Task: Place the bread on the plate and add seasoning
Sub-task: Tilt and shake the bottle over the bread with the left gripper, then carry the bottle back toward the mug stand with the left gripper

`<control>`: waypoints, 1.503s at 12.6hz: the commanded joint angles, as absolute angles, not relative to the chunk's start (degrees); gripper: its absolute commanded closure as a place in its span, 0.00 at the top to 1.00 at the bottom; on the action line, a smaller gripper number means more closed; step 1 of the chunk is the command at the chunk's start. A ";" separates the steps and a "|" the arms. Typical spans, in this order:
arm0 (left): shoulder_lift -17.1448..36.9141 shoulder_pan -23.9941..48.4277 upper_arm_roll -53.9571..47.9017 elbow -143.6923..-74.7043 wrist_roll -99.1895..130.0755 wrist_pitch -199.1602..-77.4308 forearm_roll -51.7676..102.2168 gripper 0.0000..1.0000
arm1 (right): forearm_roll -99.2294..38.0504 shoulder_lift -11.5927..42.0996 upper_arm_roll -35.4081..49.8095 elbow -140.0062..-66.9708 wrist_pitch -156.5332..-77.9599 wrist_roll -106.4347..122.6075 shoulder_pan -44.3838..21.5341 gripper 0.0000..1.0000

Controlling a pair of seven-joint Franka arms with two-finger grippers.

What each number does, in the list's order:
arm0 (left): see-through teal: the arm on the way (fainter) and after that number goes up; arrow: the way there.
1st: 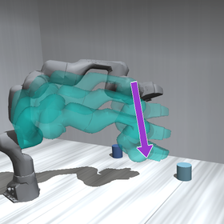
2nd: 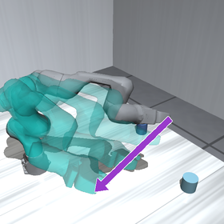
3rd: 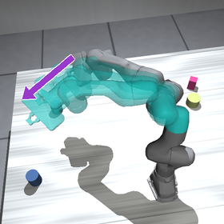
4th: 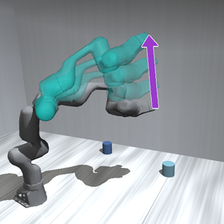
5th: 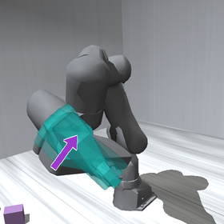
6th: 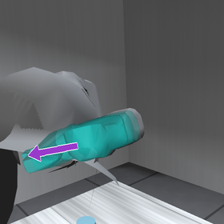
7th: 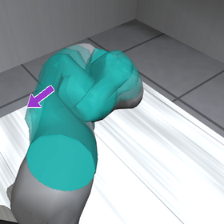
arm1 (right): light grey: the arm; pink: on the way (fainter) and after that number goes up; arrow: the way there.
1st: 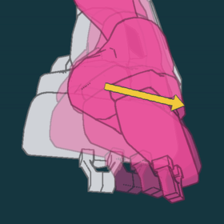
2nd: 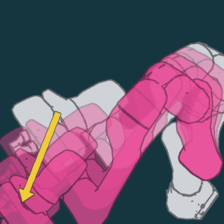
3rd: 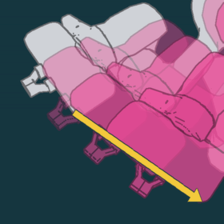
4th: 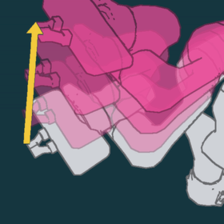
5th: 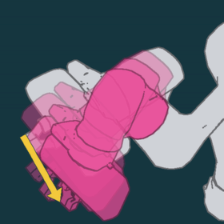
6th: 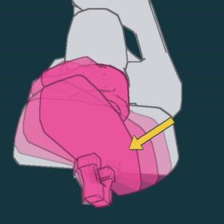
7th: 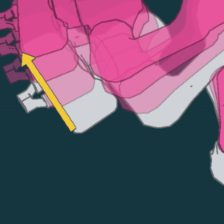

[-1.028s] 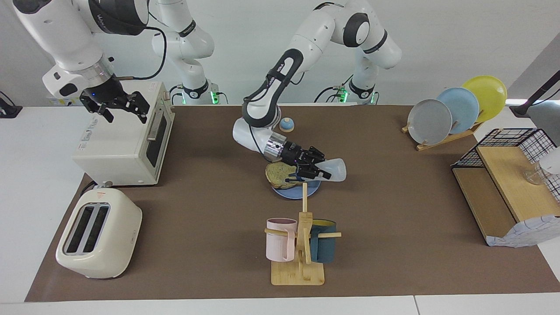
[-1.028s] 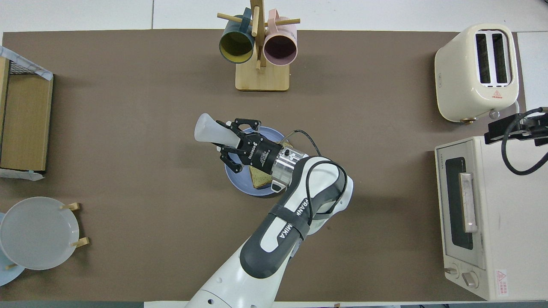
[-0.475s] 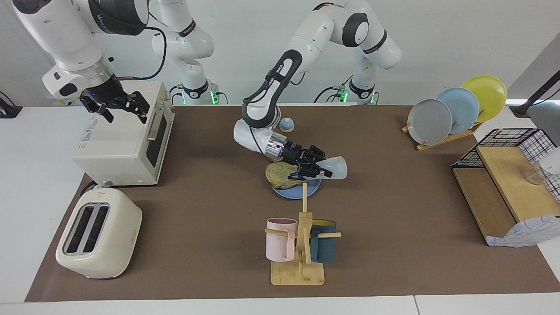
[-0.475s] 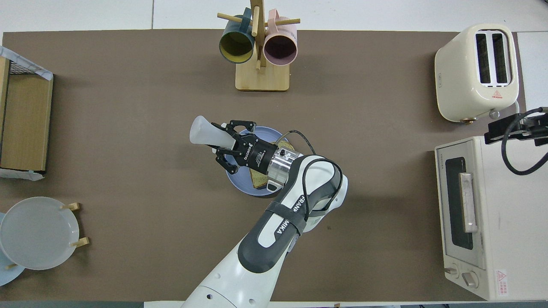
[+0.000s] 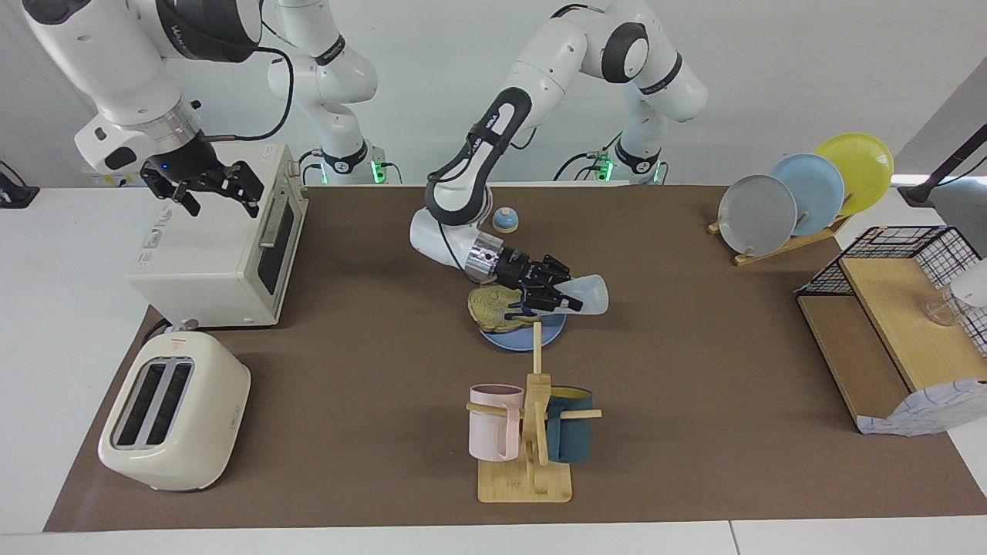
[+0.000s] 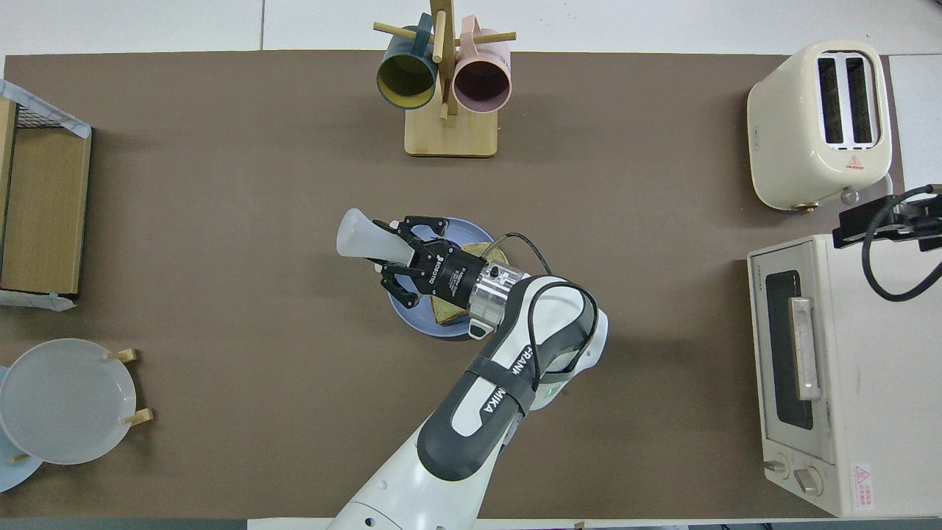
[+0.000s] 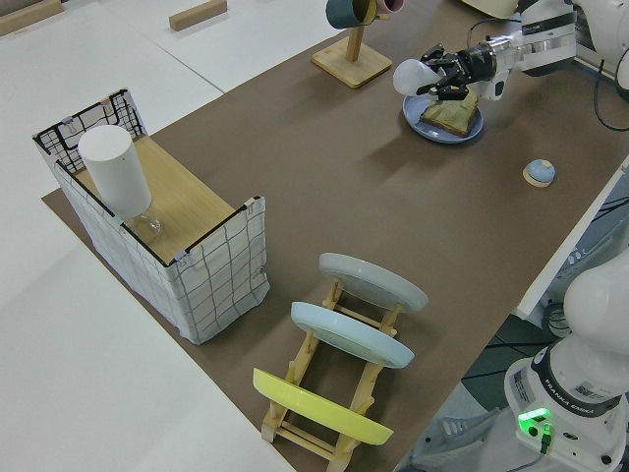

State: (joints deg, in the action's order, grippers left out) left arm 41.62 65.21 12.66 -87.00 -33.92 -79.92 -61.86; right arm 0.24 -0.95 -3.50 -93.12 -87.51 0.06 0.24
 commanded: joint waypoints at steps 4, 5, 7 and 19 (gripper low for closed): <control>35.72 60.05 13.18 -87.79 -22.25 -83.29 -53.65 0.00 | -0.26 -1.93 -3.25 -93.96 -87.01 1.32 0.79 1.00; 32.03 58.12 13.18 -89.02 -21.98 -85.23 -51.87 0.00 | -0.26 -1.93 -3.25 -94.04 -87.01 1.23 0.79 1.00; 27.79 54.86 13.18 -88.86 -20.93 -87.44 -46.27 0.00 | -0.26 -1.93 -3.25 -93.96 -87.01 1.23 0.79 1.00; 16.96 30.08 13.01 -99.56 3.06 -141.97 -8.54 0.00 | -0.26 -1.93 -3.25 -93.96 -87.01 1.32 0.79 1.00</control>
